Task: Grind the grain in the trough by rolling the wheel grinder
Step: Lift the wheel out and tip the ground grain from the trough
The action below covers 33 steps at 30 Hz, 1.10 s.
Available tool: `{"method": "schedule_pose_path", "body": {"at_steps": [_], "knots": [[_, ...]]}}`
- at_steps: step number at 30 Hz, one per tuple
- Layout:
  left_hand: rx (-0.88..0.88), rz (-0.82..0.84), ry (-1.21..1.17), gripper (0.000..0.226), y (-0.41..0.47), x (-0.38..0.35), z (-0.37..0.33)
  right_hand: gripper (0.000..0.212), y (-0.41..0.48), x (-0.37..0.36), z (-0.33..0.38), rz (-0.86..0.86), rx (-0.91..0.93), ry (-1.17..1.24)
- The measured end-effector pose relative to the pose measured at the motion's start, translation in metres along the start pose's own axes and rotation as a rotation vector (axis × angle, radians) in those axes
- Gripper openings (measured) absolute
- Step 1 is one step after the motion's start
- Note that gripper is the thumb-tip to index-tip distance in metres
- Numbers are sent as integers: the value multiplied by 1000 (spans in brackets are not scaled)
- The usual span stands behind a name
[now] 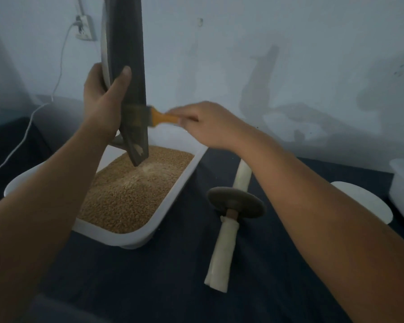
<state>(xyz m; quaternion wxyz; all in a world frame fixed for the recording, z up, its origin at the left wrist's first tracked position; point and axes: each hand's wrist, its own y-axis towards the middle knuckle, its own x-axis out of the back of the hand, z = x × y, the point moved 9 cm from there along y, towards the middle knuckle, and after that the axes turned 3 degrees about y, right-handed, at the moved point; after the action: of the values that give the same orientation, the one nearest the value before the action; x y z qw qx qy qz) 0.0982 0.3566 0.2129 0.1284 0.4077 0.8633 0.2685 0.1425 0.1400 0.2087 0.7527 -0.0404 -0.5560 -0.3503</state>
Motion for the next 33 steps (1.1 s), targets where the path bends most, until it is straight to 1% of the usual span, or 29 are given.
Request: {"method": "schedule_pose_path", "body": {"at_steps": [1,2,3,5,6,7,9,11,12,13,14,16,17,18,20,22,23,24,25,27,28,29,31,32,33], "knots": [[-13,11,13,59,0,-2,-2,41,2,5,7,-49,27,31],[-24,23,30,60,-1,-5,-4,41,4,5,13,-54,48,23],[-36,32,48,62,-1,-8,-6,41,6,-1,19,-9,64,-23],[-58,48,83,65,0,-11,-11,42,1,-27,18,167,68,-166],[-70,59,103,65,1,-13,-12,42,-6,-36,13,224,60,-219],[-83,69,128,64,2,-13,-12,43,-12,-37,8,229,51,-244],[-112,88,168,63,3,-13,-13,43,-22,-21,3,114,48,-208],[-129,102,180,64,2,-16,-15,42,-25,-3,2,-69,53,-90],[-134,105,181,64,1,-18,-17,42,-23,0,4,-129,59,-35],[-140,105,180,63,0,-20,-20,42,-20,-2,9,-137,62,-11],[-147,102,179,62,0,-21,-23,42,-17,-10,12,-86,62,-22],[-168,104,192,60,2,-21,-28,43,-21,-35,8,103,38,-130],[-185,111,207,60,4,-20,-30,44,-28,-41,3,157,26,-179],[-204,118,223,60,5,-19,-32,44,-34,-39,-2,163,16,-201],[-234,114,238,58,6,-14,-34,42,-43,-24,-7,47,19,-159],[-241,103,245,56,5,-14,-35,40,-42,-13,1,-108,43,-38],[-239,103,247,58,4,-15,-37,39,-39,-12,7,-141,54,15],[-235,102,246,59,2,-16,-38,40,-35,-18,12,-119,56,31],[-236,98,246,58,2,-16,-39,42,-33,-30,14,-48,45,-1],[-257,100,259,53,2,-14,-41,44,-37,-49,7,102,19,-143],[-277,106,267,52,1,-13,-43,44,-40,-46,3,109,6,-172],[-295,107,274,52,0,-12,-44,42,-41,-38,1,70,-1,-170],[-302,91,293,51,-3,-10,-46,41,-40,-18,5,-76,8,-7],[-301,84,300,51,-4,-12,-46,41,-38,-14,10,-125,29,37],[-301,83,298,52,-5,-14,-46,41,-35,-16,16,-121,40,37]]}}
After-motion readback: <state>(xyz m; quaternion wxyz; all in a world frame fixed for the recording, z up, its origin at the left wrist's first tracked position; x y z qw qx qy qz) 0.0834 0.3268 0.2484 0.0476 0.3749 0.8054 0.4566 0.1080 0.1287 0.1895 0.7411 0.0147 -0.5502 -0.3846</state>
